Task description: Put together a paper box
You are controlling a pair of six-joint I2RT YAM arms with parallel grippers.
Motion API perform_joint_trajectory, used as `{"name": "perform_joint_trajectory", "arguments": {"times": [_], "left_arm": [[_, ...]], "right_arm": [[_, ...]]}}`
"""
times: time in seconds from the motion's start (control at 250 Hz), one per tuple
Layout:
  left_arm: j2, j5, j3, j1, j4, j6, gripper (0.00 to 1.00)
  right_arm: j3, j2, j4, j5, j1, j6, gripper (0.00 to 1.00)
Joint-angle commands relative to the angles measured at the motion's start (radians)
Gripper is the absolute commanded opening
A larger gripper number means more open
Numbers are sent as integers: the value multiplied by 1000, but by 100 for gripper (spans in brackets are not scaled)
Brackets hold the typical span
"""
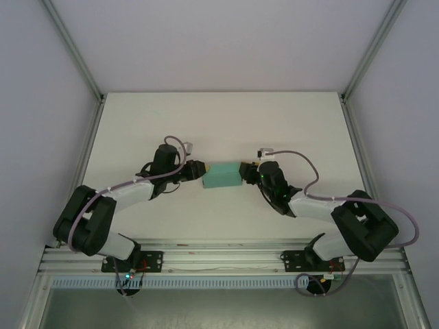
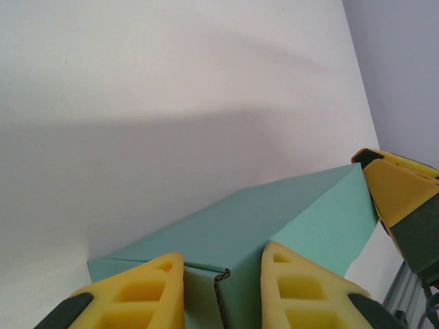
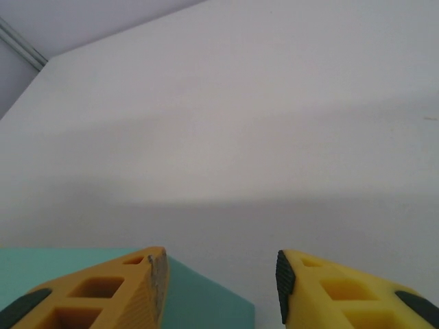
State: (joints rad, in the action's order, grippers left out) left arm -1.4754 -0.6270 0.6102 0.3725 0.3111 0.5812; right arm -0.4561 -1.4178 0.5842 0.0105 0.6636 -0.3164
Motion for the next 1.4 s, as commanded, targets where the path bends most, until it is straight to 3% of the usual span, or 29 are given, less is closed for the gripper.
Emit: {"name": "perform_joint_trajectory", "arguments": {"times": [0.0,0.152,0.372,0.48,0.524,0.604,0.696,0.736,0.843,0.867,0.955,1.083,1.223,1.327,1.395], "left_arm": [[-113,61,-98,49,-97,-110,0],[-83,92,-180,53,46,-108,0],[-67,143,-162,54,-15,-139,0],[-50,151,-84,54,-127,-141,0],[-36,164,-53,54,-166,-142,11],[-10,189,9,54,-248,-154,14],[9,210,87,55,-332,-168,32],[18,219,115,57,-358,-162,45],[32,249,186,55,-433,-158,51],[35,263,203,55,-451,-152,58],[50,300,258,55,-511,-155,99],[81,374,332,54,-571,-161,100],[112,500,417,45,-649,-146,100],[116,592,458,-2,-700,-106,100],[113,603,457,-52,-715,-81,100]], "right_arm": [[91,-126,-196,100,13,108,44],[134,-167,-63,127,13,114,40],[115,-198,-31,143,13,111,41],[63,-140,-134,139,14,126,41],[27,-107,-205,131,14,134,42],[-33,-47,-302,116,13,163,48],[-120,-8,-411,75,13,173,55],[-161,-3,-452,67,13,182,57],[-261,-7,-507,62,14,185,66],[-279,-6,-516,60,14,186,67],[-345,4,-555,36,14,200,72],[-432,29,-636,-14,13,243,80],[-482,59,-688,118,12,471,100],[-522,48,-802,317,11,780,100],[-585,11,-973,445,14,1023,100]]}}
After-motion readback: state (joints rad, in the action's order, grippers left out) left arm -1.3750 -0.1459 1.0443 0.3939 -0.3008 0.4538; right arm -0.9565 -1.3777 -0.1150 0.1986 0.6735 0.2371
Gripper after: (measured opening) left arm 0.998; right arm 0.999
